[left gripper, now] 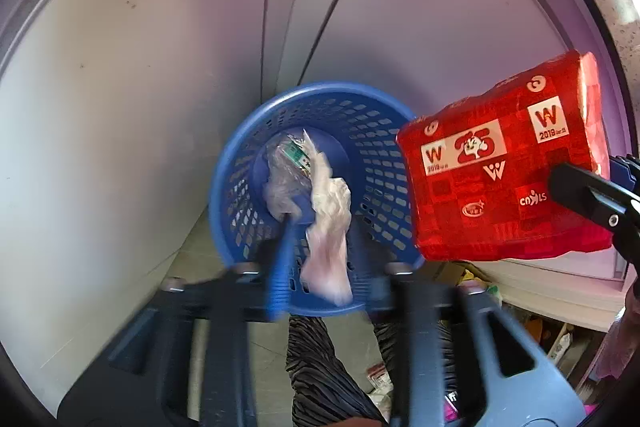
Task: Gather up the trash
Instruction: 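Open both tools to drop the tissue and wrapper into the basket, then raise both tools back over the cloth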
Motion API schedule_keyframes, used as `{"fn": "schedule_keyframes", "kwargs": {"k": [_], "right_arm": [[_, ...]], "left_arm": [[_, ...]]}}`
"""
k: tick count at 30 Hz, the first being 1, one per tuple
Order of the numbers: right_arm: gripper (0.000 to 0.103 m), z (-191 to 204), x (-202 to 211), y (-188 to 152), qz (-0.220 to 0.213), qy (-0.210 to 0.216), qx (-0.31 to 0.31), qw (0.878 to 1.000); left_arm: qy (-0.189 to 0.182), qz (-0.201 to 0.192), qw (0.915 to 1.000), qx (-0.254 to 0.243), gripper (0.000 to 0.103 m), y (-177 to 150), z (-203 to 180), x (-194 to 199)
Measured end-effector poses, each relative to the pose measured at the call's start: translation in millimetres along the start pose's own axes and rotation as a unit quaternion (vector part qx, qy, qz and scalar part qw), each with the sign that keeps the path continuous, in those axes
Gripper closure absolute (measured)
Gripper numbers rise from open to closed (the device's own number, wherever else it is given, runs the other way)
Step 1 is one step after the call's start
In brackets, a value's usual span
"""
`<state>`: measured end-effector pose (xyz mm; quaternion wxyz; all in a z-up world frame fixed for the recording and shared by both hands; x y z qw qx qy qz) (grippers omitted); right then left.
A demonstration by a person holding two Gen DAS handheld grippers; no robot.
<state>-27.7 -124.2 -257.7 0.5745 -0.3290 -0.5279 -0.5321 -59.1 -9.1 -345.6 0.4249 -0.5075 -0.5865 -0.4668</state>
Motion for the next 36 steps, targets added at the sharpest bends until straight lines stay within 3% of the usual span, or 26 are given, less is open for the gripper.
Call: {"fn": "schedule_keyframes", "kwargs": {"k": [2,20,29,33,36], "right_arm": [[0.065,0,0,1,0.004,0.0,0.001,1.0],[0.064,-2,21,9,-0.004,0.011,0.001,1.0],[0.063,-6,60,19,-0.022,0.042,0.013,0.999],[0.054,-8,81,24,-0.042,0.06,0.018,0.997],[0.053,-11,101,29,-0.058,0.068,0.026,0.996]], "left_arm": [[0.001,-0.002,1.0,0.002,0.057,1,1,2],[0.008,-0.011,0.9999,0.008,0.057,3,7,22],[0.003,-0.039,0.9992,0.003,0.057,11,6,62],[-0.002,-0.061,0.9981,0.009,0.056,19,6,87],[-0.001,-0.083,0.9965,0.012,0.046,28,6,107]]}}
Point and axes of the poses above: each gripper's, at about its wrist camera, not at the fingertips, and x roughly against the way its jaws point, z to its left, y to its top, the point moved 1 cm from there along -x, roughly the way its jaws point, and after that the axes turned 9 degrees about -x, right-handed, at the moved point
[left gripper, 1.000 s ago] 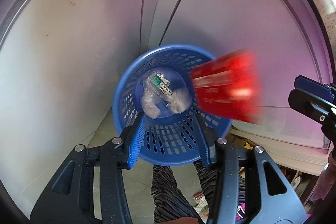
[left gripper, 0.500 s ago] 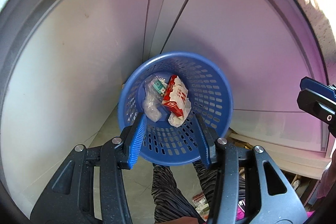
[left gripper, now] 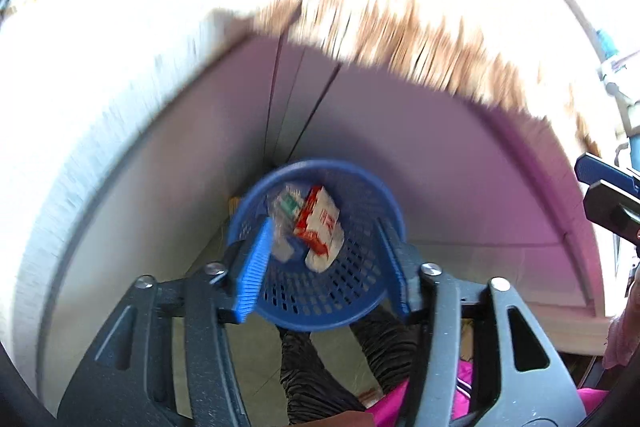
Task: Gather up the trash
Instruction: 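Raise both tools back over the cloth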
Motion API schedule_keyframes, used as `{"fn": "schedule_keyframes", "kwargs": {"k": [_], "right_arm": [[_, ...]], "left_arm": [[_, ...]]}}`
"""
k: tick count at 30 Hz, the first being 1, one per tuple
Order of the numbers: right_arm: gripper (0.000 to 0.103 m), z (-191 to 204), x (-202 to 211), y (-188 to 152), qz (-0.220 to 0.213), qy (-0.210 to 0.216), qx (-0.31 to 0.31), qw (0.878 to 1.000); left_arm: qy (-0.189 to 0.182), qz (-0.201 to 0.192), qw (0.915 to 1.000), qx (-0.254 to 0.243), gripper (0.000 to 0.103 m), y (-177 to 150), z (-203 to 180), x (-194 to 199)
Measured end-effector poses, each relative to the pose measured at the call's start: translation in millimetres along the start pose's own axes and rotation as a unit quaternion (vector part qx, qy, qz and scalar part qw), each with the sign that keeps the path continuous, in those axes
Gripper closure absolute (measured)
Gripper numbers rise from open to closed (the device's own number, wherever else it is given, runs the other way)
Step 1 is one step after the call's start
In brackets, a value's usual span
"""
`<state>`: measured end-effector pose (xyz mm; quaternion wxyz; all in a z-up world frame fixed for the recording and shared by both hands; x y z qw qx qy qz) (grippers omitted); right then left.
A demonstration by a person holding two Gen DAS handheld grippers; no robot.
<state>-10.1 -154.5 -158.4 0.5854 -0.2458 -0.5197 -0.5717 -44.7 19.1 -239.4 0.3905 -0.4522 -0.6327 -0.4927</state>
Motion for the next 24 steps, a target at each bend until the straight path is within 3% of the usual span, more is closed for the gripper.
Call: {"fn": "schedule_keyframes", "kwargs": {"k": [7,16,24], "right_arm": [[0.051,-10,43,24,-0.046,0.01,0.006,0.999],[0.036,-33,85,70,-0.111,0.009,0.006,0.994],[0.033,-63,105,119,-0.144,0.005,0.003,0.99]], "left_arm": [[-0.003,-0.051,0.9987,0.001,0.045,36,-9,41],[-0.004,-0.124,0.9922,-0.005,0.045,99,-27,93],[-0.006,-0.153,0.9881,-0.015,0.045,159,-47,101]]}}
Point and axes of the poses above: each gripper's, at about its wrist camera, not at the fingertips, and x roughly against the way its jaws point, z to its left, y to its top, the point moved 1 cm from there along -x, roughly the way its jaws point, and after that the axes turned 9 degrees about -x, right-handed, at the moved point
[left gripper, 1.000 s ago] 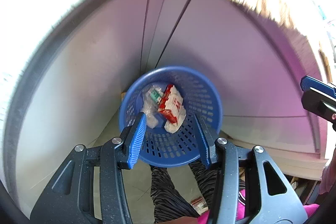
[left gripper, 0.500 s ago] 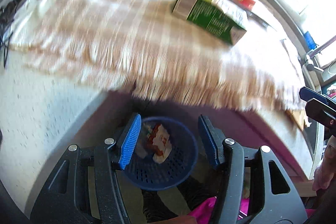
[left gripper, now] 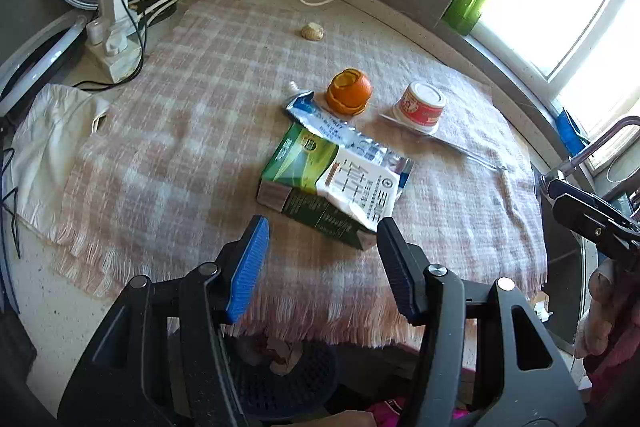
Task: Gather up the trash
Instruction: 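Raise both tools back over the cloth, then grasp the orange peel with the left tool while the right tool grasps the white-lidded cup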
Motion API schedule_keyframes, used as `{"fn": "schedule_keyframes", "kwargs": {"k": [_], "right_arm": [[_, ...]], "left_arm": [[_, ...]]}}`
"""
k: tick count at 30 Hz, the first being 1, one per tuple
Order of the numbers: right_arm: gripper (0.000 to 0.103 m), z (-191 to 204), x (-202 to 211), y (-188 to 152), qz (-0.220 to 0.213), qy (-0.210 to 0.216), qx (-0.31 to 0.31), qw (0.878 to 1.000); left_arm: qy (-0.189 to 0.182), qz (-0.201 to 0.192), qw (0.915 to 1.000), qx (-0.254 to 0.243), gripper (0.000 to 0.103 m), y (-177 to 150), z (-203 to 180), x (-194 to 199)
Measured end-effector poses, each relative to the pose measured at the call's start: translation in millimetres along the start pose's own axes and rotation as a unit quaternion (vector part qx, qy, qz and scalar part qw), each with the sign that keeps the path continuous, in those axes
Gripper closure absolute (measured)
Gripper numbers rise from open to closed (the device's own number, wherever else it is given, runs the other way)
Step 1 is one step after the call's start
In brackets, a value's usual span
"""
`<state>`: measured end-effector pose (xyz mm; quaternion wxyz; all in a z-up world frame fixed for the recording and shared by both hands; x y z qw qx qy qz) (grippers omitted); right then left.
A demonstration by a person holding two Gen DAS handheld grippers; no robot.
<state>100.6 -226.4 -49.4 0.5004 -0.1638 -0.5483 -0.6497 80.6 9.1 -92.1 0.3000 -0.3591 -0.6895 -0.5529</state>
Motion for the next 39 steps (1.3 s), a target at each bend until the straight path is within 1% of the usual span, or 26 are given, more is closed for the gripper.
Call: {"fn": "schedule_keyframes", "kwargs": {"k": [8,15,21,28,39], "right_arm": [[0.031,-22,-13,42,-0.013,-0.007,0.008,1.0],[0.03,-36,-35,68,-0.002,-0.01,0.017,1.0],[0.03,-46,-59,87,0.011,-0.015,0.029,0.999],[0.03,-63,-94,100,0.036,-0.021,0.036,0.998],[0.03,-71,-134,109,0.072,-0.018,0.055,0.996]], "left_arm": [[-0.007,-0.011,0.9999,-0.008,0.045,41,-14,-20],[-0.007,-0.001,0.9998,-0.018,0.045,75,-23,-46],[-0.005,0.014,0.9997,-0.019,0.045,95,-24,-70],[-0.002,0.029,0.9995,-0.01,0.045,112,-17,-97],[-0.002,0.061,0.9981,-0.008,0.045,129,-14,-137]]}}
Point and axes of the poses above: each gripper's, at about its wrist camera, not at the fingertips, and x roughly against the way its jaws point, z to its left, y to its top, the point moved 1 cm from there along -x, roughly the way its jaws point, and after that the axes turned 9 degrees about -x, right-handed, at the moved point
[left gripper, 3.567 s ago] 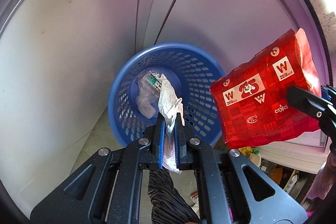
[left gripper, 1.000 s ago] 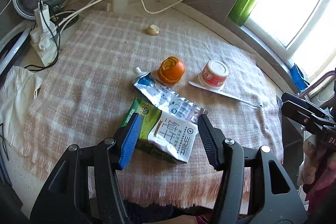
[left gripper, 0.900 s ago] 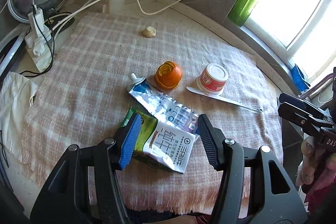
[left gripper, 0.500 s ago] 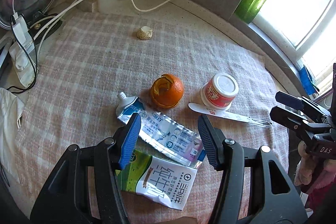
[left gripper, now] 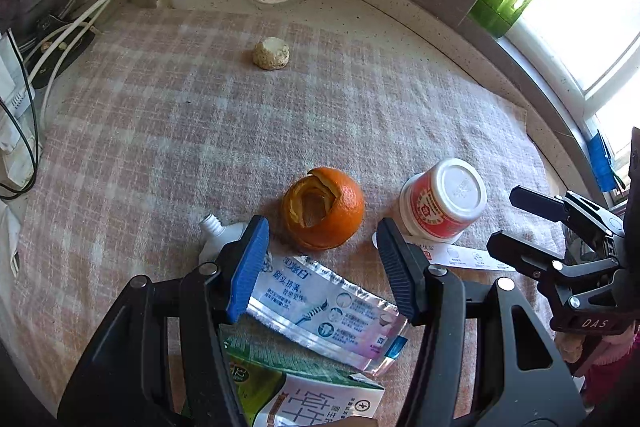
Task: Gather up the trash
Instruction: 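Grasp the orange peel with the left tool while the right tool grasps the white-lidded cup, then carry the orange peel and cup down over the blue wastebasket with both tools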
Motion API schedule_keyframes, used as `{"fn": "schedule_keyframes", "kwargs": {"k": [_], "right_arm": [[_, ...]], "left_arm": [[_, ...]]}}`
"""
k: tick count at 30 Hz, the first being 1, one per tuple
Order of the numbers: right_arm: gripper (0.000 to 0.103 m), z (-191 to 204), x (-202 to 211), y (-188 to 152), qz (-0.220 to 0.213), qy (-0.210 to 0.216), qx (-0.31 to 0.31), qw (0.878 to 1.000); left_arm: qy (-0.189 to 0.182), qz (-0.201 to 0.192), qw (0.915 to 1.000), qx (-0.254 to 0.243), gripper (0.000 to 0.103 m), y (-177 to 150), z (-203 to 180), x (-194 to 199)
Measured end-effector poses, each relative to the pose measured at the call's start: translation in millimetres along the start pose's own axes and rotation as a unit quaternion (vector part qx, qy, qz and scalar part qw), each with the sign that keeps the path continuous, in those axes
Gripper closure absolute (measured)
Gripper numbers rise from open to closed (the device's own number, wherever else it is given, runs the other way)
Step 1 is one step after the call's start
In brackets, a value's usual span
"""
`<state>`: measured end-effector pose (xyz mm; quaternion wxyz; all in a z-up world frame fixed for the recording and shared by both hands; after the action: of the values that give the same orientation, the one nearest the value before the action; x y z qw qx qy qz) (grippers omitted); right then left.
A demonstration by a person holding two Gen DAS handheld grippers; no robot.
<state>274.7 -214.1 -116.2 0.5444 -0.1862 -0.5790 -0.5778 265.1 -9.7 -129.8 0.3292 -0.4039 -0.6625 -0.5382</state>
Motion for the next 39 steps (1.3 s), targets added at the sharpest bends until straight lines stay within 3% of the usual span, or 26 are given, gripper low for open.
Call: {"fn": "schedule_keyframes", "kwargs": {"k": [8,20,23,26,39], "right_arm": [[0.03,-3,-24,7,0.017,-0.008,0.016,1.0],[0.031,0,-45,12,0.029,-0.015,0.034,0.999],[0.031,0,-46,12,0.027,-0.018,0.039,0.999],[0.042,-1,-49,12,0.03,-0.022,0.042,0.998],[0.042,-3,-22,25,-0.018,-0.02,0.022,0.999]], "left_arm": [[0.017,0.023,0.9995,-0.008,0.045,7,-3,-25],[0.003,0.037,0.9993,0.003,0.048,15,-6,-52],[0.003,0.035,0.9994,0.005,0.05,15,-5,-53],[0.001,0.033,0.9994,0.009,0.051,13,0,-53],[0.007,0.0,0.9998,0.02,0.052,9,15,-17]]}}
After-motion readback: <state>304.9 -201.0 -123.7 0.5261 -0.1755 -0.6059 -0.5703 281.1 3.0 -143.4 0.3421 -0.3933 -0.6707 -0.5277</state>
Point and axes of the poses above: each gripper's, at about its wrist camera, not at the fingertips, and x roughly against the way its jaws point, z to its left, y to its top, the point moved 1 cm from there along -x, roughly the way its jaws point, and after that the axes turned 9 degrees about -x, right-handed, at the moved point
